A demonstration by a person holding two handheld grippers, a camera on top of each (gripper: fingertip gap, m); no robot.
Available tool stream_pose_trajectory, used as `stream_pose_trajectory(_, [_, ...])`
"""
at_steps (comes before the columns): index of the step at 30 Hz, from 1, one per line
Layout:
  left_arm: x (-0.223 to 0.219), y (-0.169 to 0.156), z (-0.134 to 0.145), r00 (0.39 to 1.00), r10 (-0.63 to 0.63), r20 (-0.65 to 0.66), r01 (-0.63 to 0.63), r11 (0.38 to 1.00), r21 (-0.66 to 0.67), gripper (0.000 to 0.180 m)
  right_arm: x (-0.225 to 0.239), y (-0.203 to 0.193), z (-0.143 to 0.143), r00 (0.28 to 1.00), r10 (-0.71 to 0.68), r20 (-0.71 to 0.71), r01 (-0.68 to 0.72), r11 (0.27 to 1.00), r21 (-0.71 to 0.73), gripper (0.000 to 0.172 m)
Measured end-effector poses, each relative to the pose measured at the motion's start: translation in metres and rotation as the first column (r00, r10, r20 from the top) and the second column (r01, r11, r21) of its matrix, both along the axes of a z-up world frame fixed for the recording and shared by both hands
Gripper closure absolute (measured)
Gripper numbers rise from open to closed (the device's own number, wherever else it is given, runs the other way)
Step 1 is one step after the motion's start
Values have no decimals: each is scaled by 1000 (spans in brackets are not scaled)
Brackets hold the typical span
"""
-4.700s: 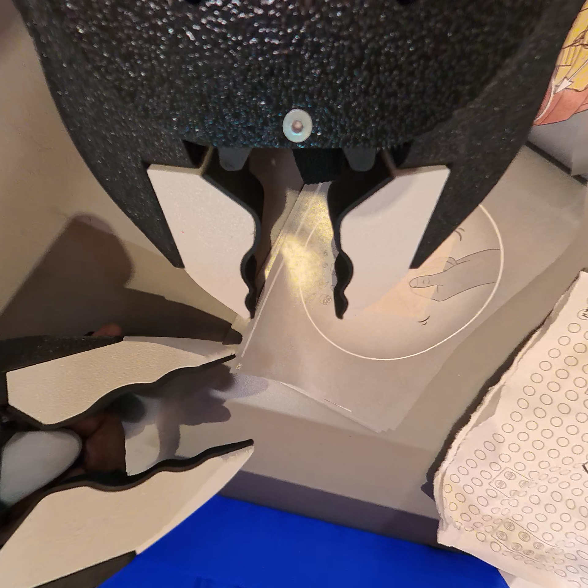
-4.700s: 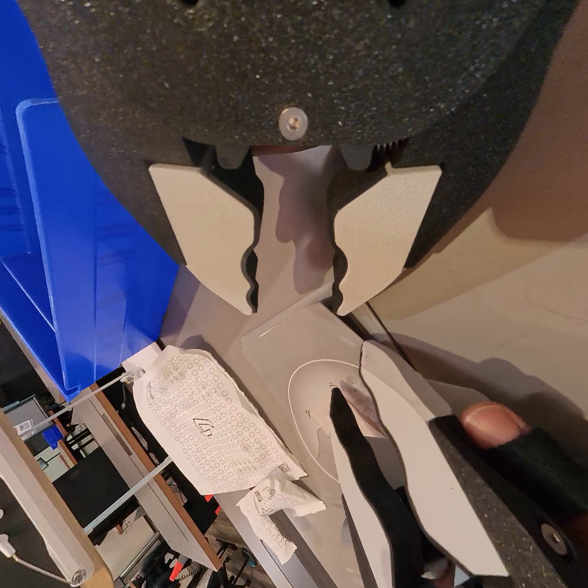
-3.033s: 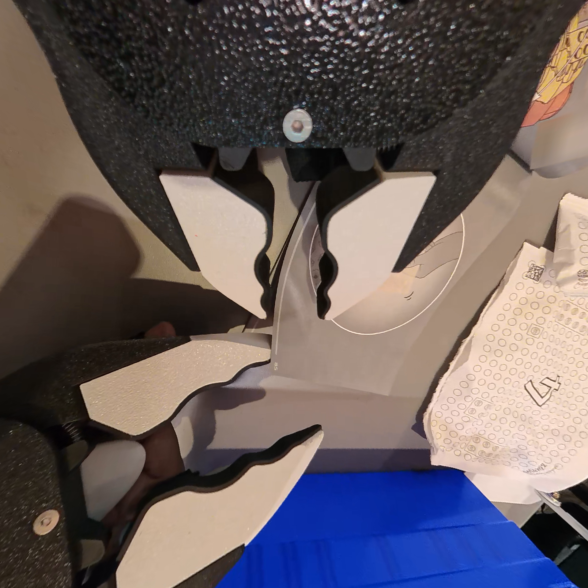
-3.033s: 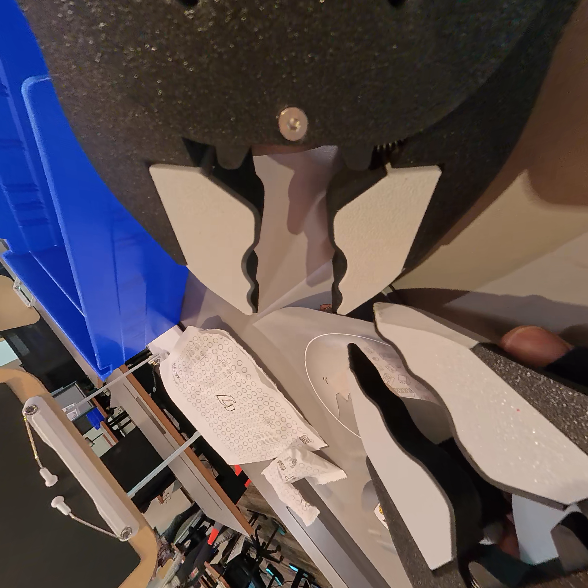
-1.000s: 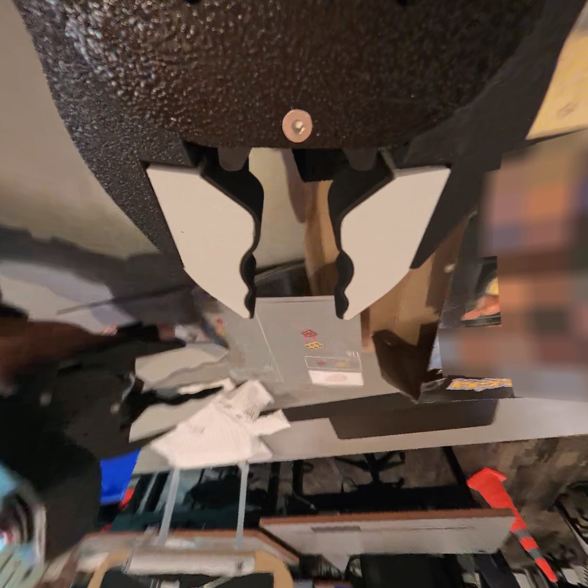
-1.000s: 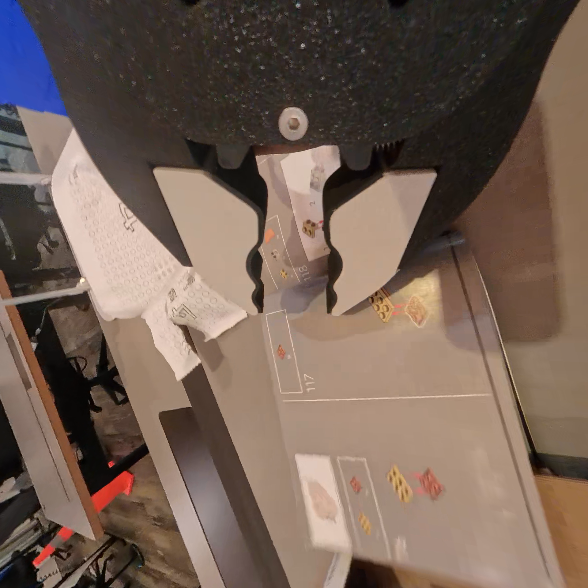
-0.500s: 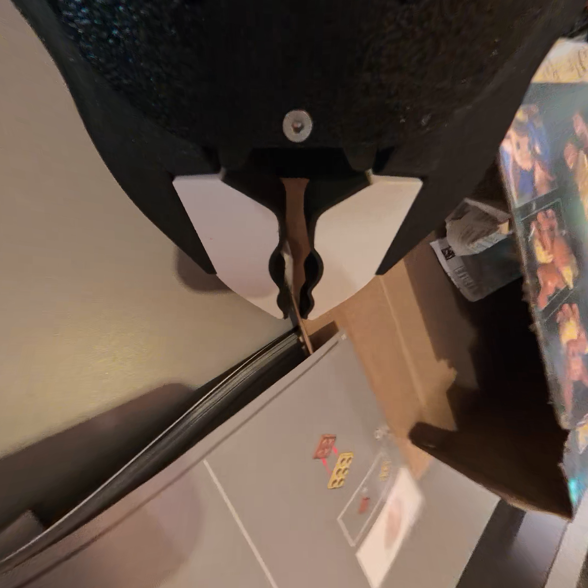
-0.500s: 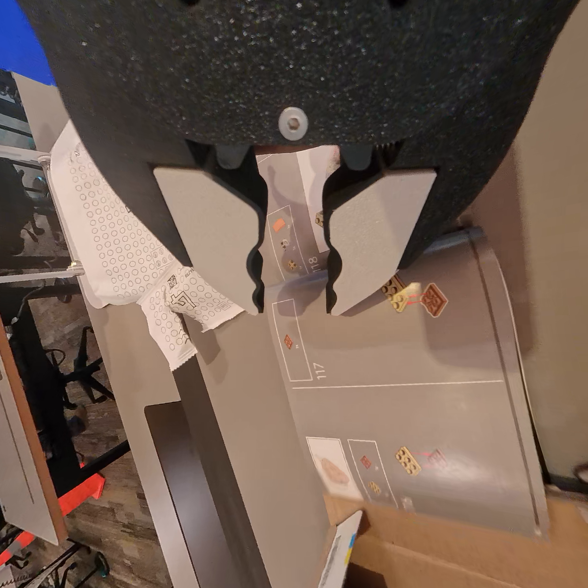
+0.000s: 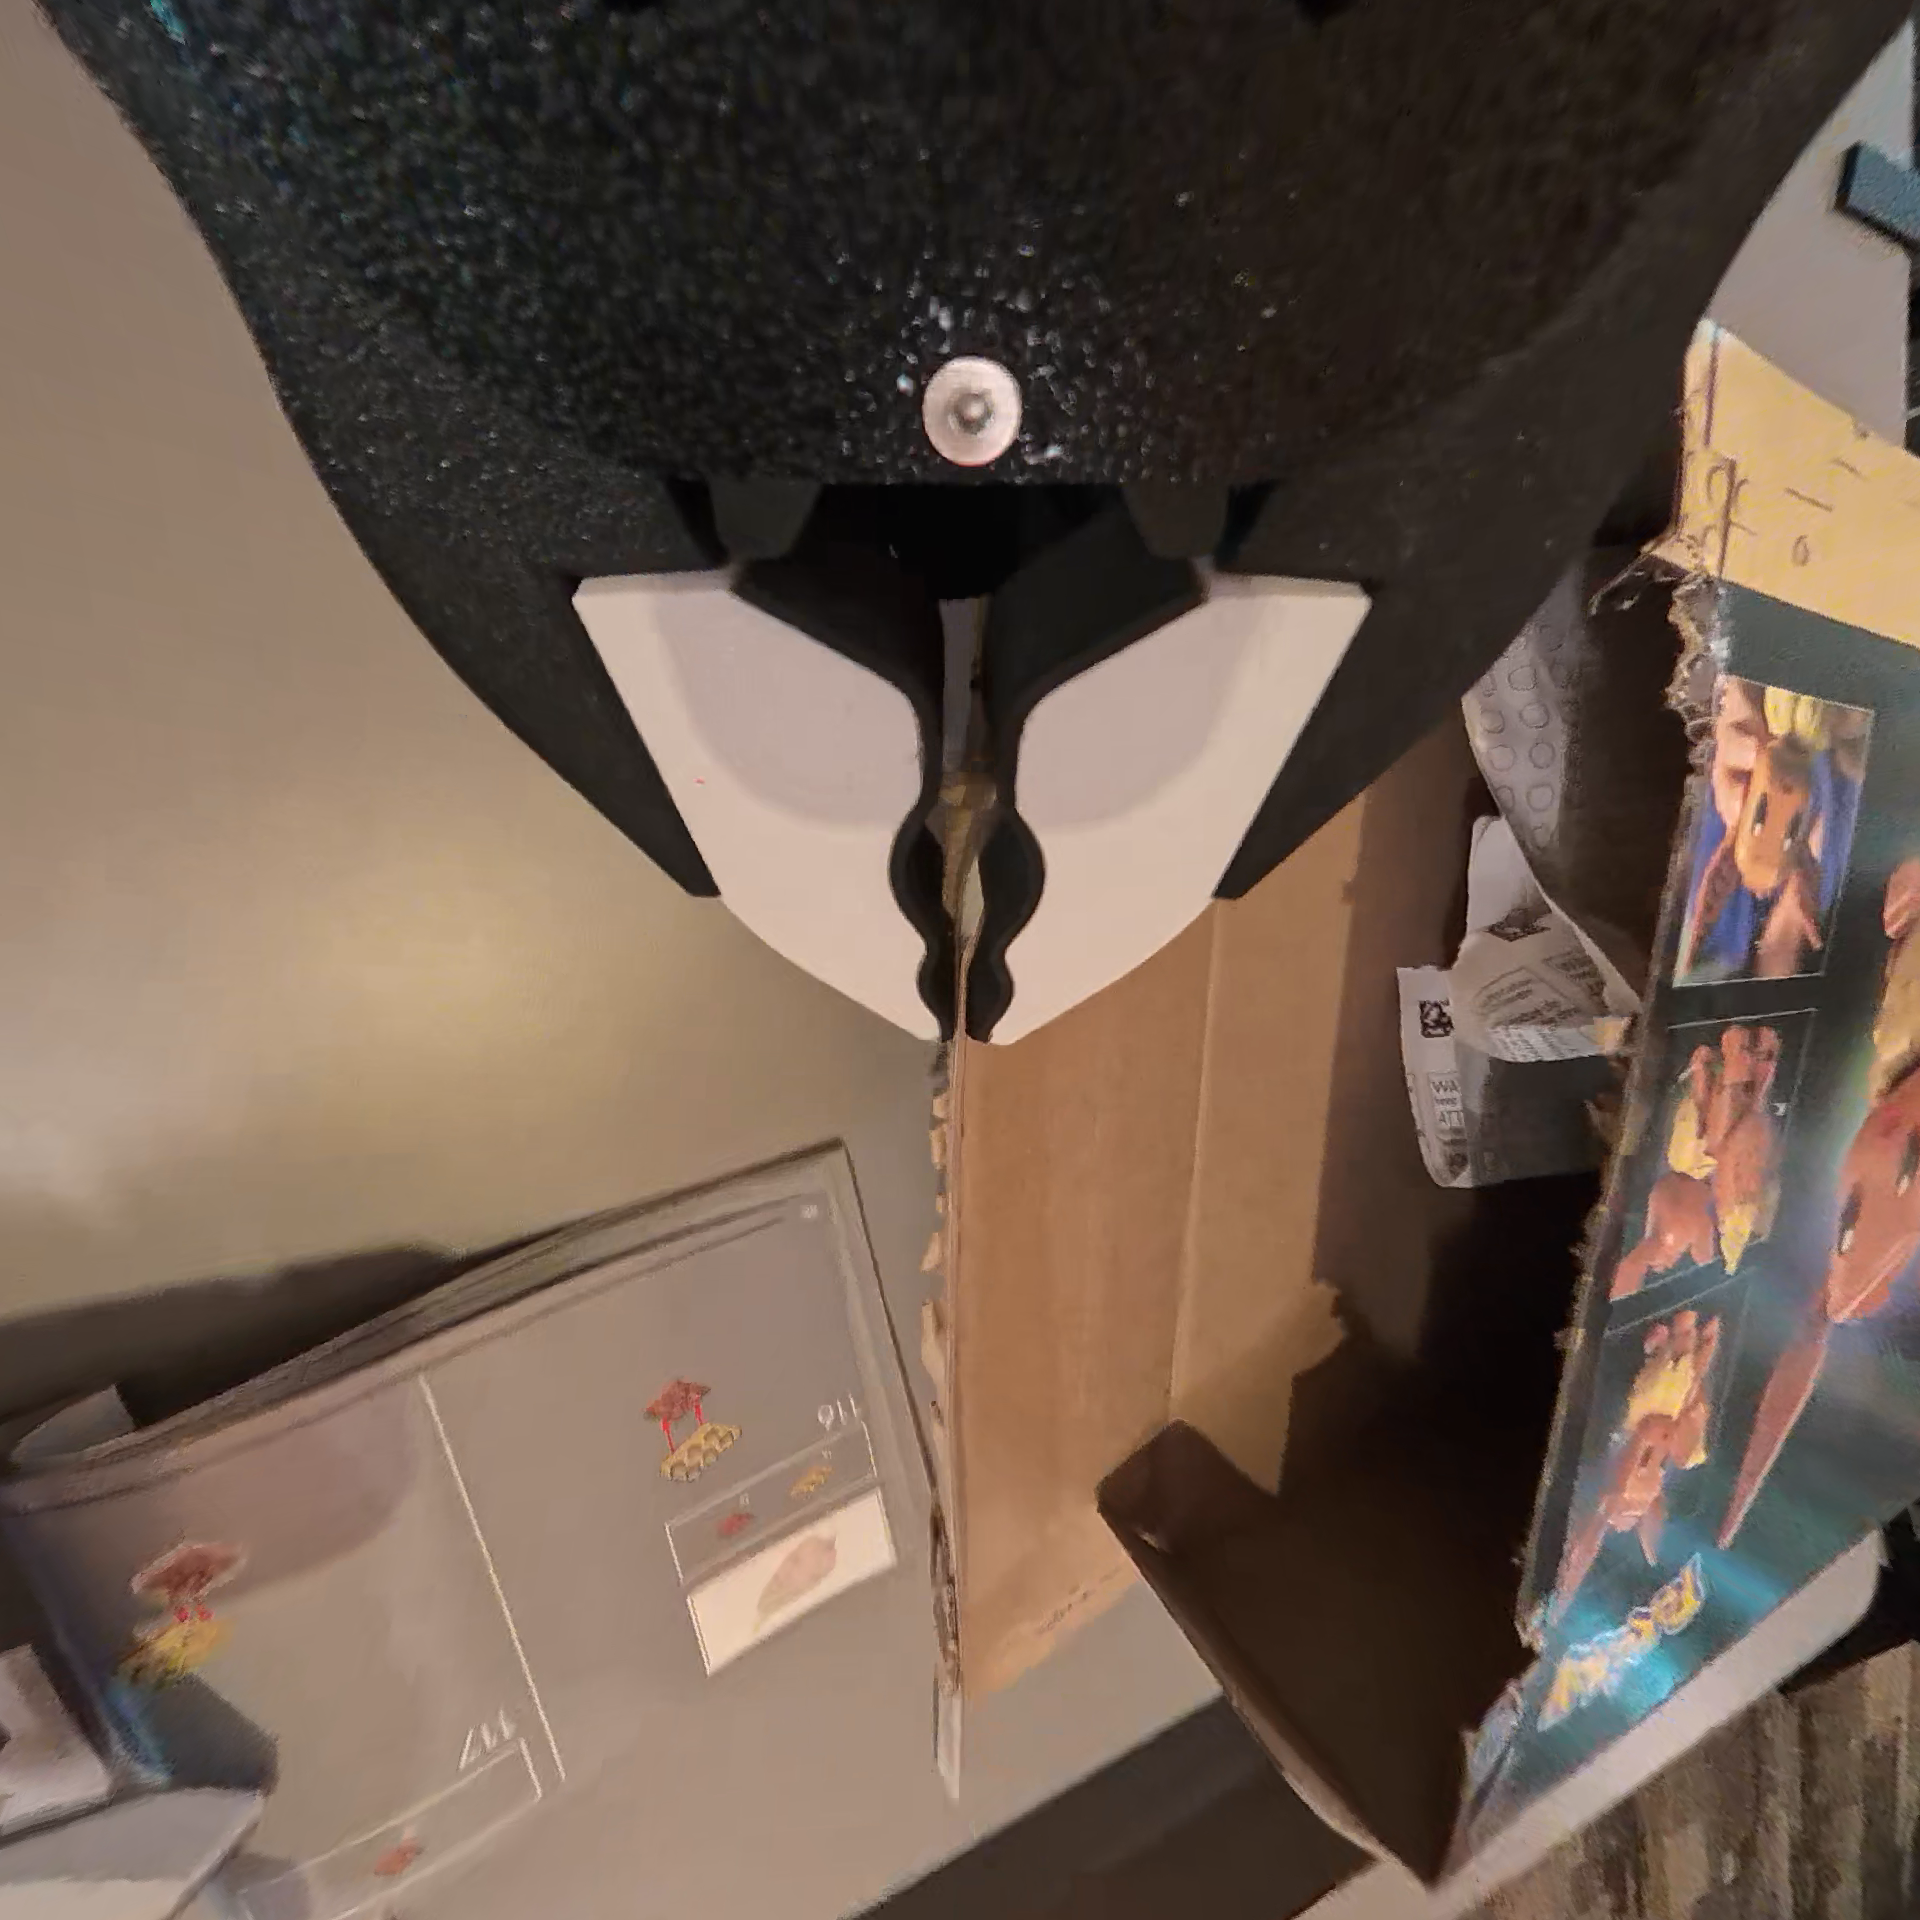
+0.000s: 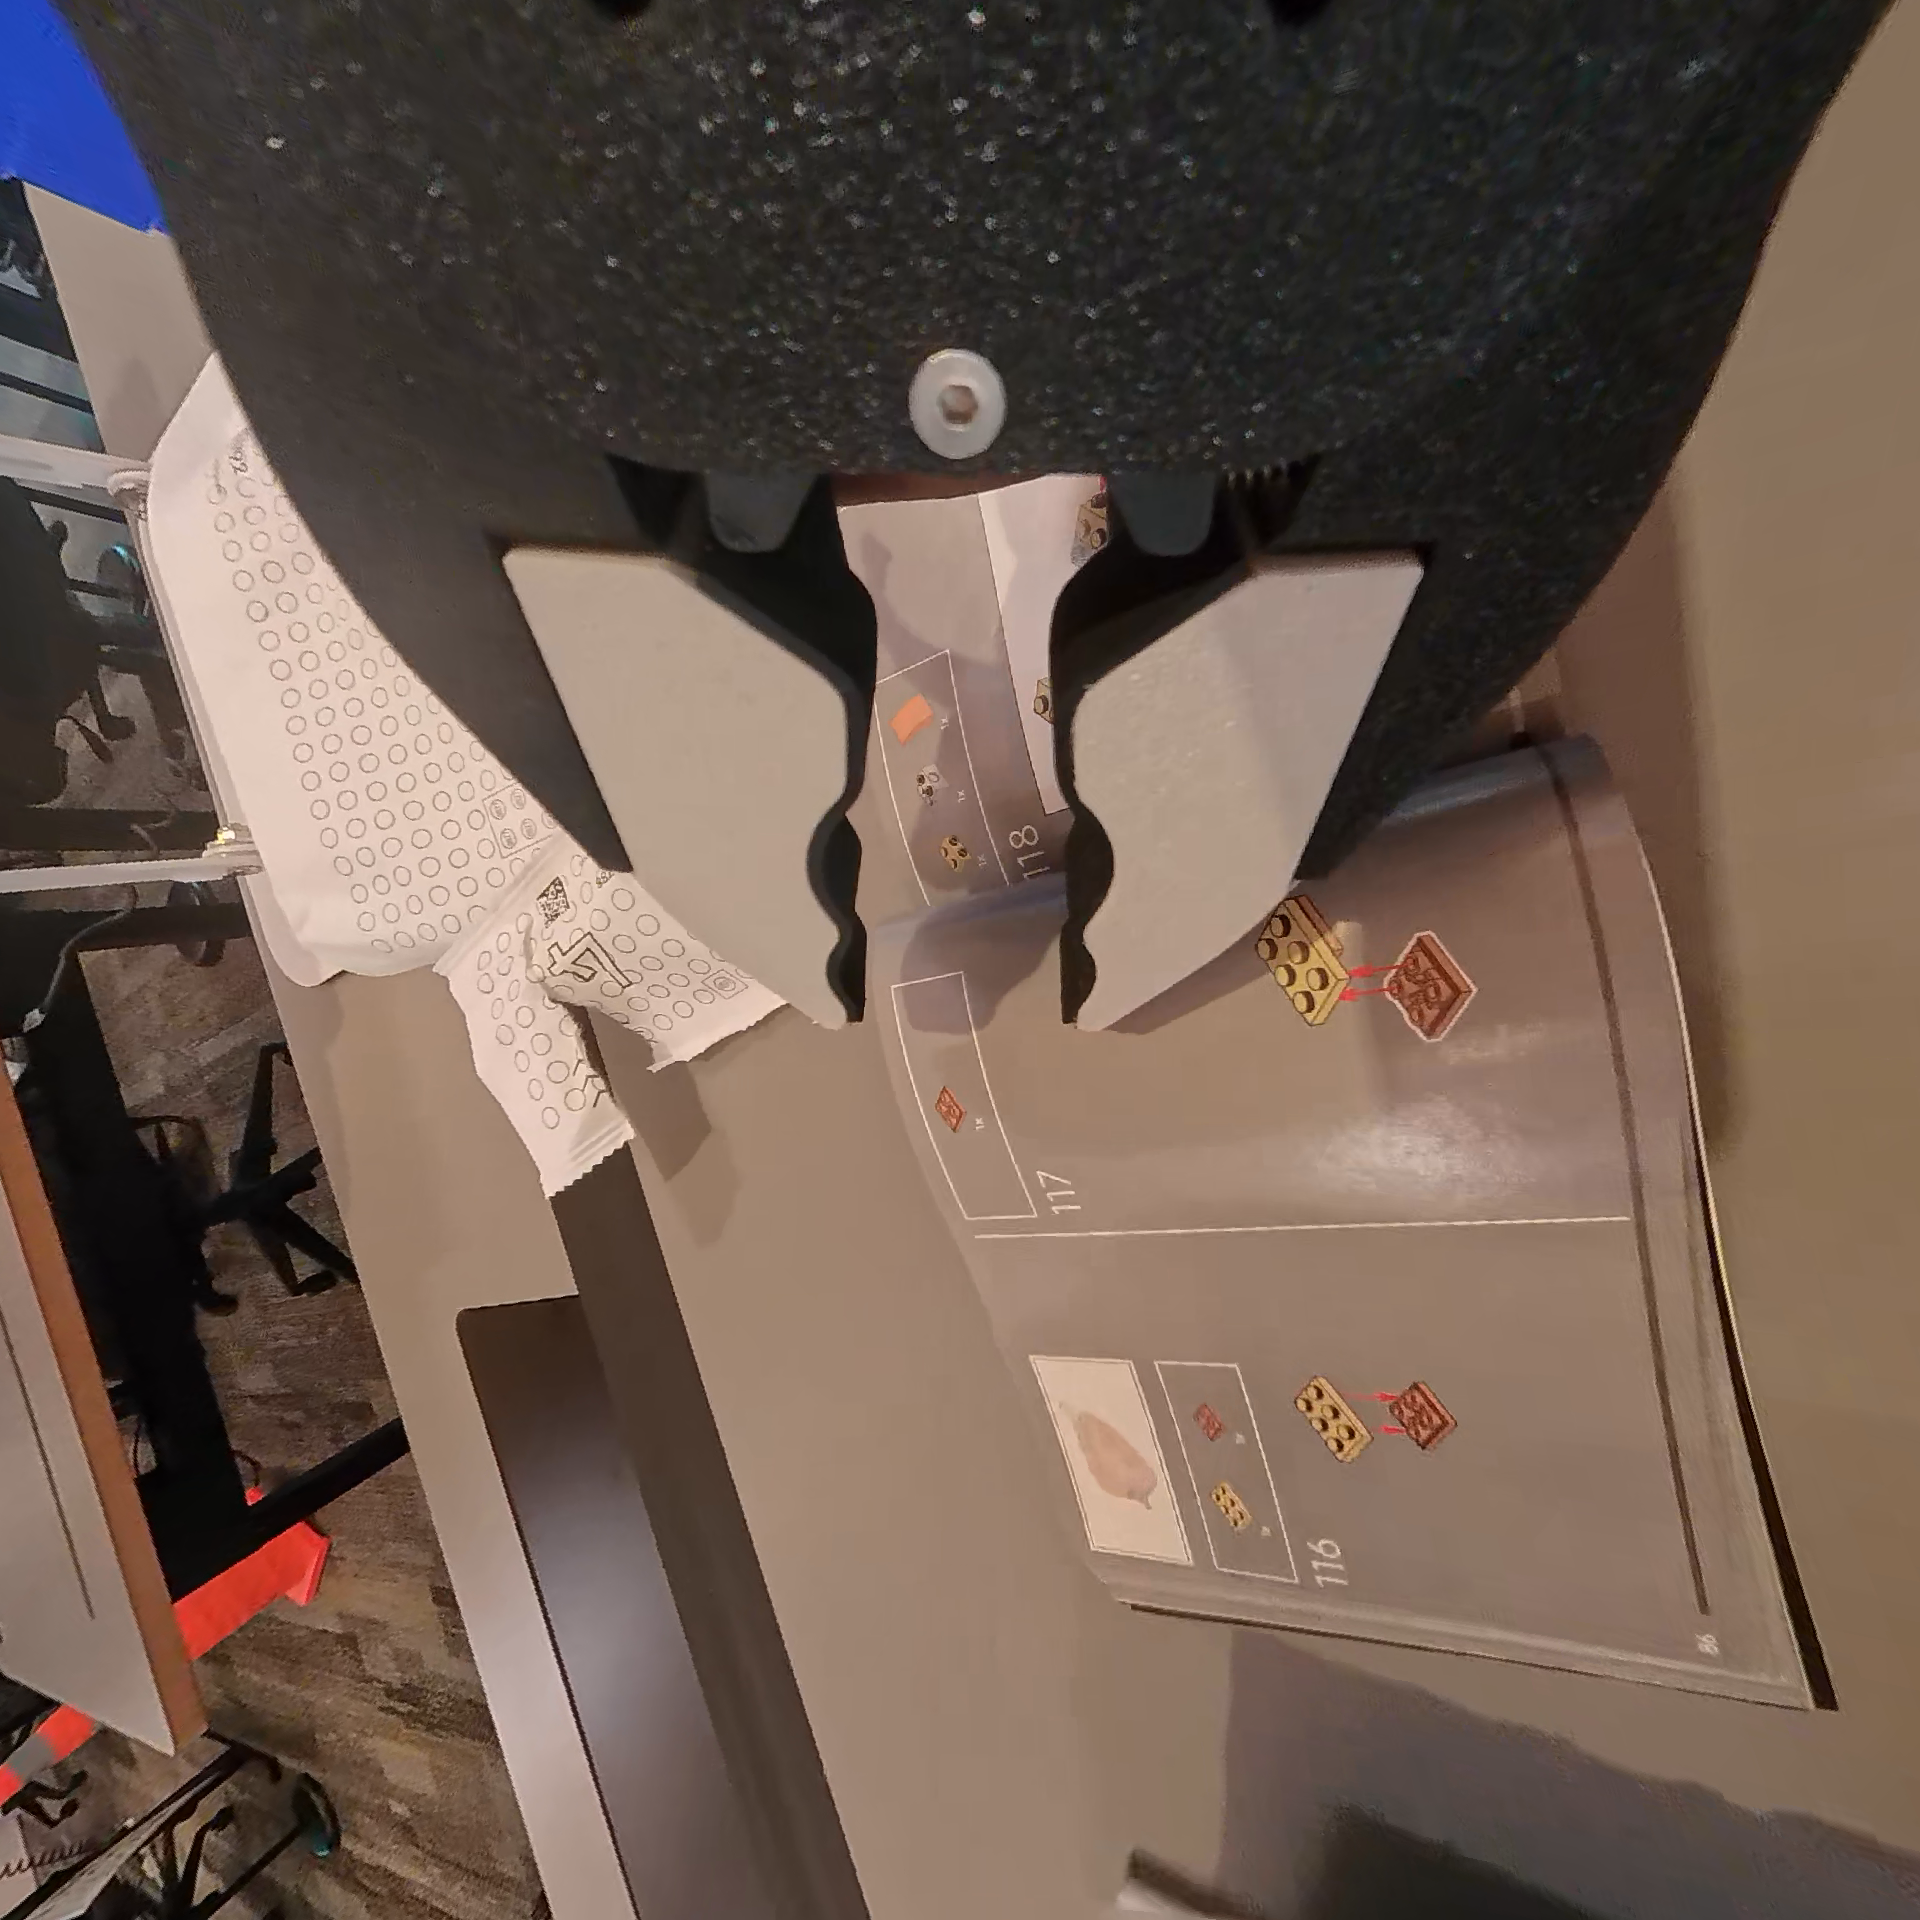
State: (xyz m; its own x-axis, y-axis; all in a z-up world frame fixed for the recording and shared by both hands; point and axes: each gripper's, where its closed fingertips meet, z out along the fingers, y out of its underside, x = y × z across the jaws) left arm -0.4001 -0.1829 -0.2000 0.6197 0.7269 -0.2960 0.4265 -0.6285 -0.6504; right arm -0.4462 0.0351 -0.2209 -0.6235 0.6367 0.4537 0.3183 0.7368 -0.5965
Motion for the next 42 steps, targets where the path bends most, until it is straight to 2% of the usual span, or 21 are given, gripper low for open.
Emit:
stream_pose_trajectory(6, [33, -13, -42, 997, -14, 71, 22, 992, -125, 179, 0, -1, 0, 1000, 0, -9, 0, 1000, 1, 136])
stream_pose_trajectory(9, [51, -17, -52, 996, -15, 90, 31, 983, -181, 179, 0, -2, 0, 1000, -1, -17, 1, 1000, 11, 137])
stream_pose_trajectory(16, [64, 2, -56, 996, -5, 85, 23, 974, -224, 179, 1, -4, -1, 1000, -2, -26, 3, 1000, 18, 138])
stream_pose_trajectory(21, [55, -3, -61, 996, 25, 81, -4, 969, -247, 179, 2, -3, 0, 1000, 1, -30, -1, 1000, 16, 137])
stream_pose_trajectory(26, [53, -5, -63, 997, 20, 78, -2, 974, -227, 178, 1, -3, 0, 1000, 5, -28, -5, 1000, 1, 136])
stream_pose_trajectory(29, [55, -1, -61, 997, -2, 75, 16, 983, -181, 171, 1, -2, 1, 999, 2, -35, -2, 1000, -9, 134])
stream_pose_trajectory(33, [64, 11, -48, 996, -62, 61, 65, 997, -43, 154, 2, 0, 9, 999, -1, -47, -1, 999, -54, 129])
stream_pose_trajectory(36, [70, 30, -22, 989, -147, -29, 149, 985, 85, 149, 7, 2, 20, 998, -14, -60, 7, 993, -119, 128])
stream_pose_trajectory(39, [70, 60, 19, 944, -249, -215, 293, 935, 202, 150, 18, 8, 35, 995, -44, -93, 26, 982, -188, 128])
stream_pose_trajectory(42, [69, 101, 53, 878, -333, -343, 440, 845, 305, 155, 35, 15, 50, 984, -99, -145, 57, 961, -271, 136])
